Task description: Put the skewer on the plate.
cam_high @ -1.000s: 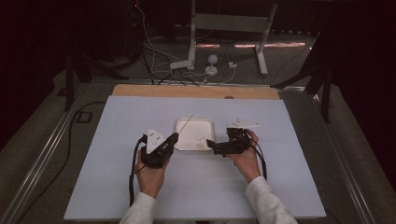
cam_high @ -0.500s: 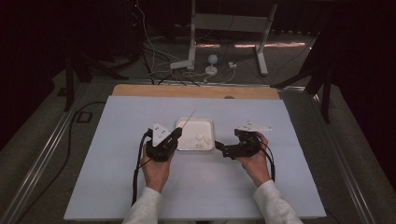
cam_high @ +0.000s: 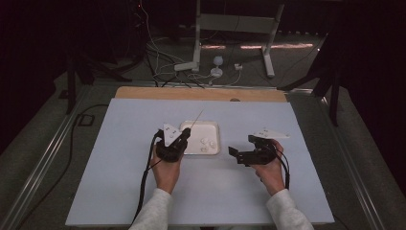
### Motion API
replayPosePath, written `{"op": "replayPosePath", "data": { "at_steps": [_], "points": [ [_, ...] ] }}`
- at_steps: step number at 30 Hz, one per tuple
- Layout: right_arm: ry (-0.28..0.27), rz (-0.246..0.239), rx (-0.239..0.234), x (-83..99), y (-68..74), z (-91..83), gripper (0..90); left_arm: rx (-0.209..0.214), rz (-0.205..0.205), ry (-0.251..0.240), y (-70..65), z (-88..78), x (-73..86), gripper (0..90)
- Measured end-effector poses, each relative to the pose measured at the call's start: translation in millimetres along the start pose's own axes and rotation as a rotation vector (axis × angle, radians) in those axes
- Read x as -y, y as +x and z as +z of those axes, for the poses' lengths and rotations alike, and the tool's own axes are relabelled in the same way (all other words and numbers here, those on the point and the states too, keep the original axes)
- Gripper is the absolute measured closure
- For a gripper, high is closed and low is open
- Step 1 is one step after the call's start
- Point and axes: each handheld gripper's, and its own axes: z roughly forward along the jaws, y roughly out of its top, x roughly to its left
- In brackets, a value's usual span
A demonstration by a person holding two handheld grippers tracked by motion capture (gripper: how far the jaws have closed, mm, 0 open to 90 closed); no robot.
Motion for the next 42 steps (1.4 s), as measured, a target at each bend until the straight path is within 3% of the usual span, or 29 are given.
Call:
{"op": "replayPosePath", "data": {
  "at_steps": [30,42],
  "points": [
    [-0.035,0.014,0.035,30.3,-23.2,-40.5,0.0,0.002,0.0,0.025,2.1,21.4,7.3,89.4],
    [-0.08,0.016,0.032,36.0,-27.9,-53.6,0.0,-0.014,-0.008,0.043,-1.9,31.6,15.7,89.4]
  ]
}}
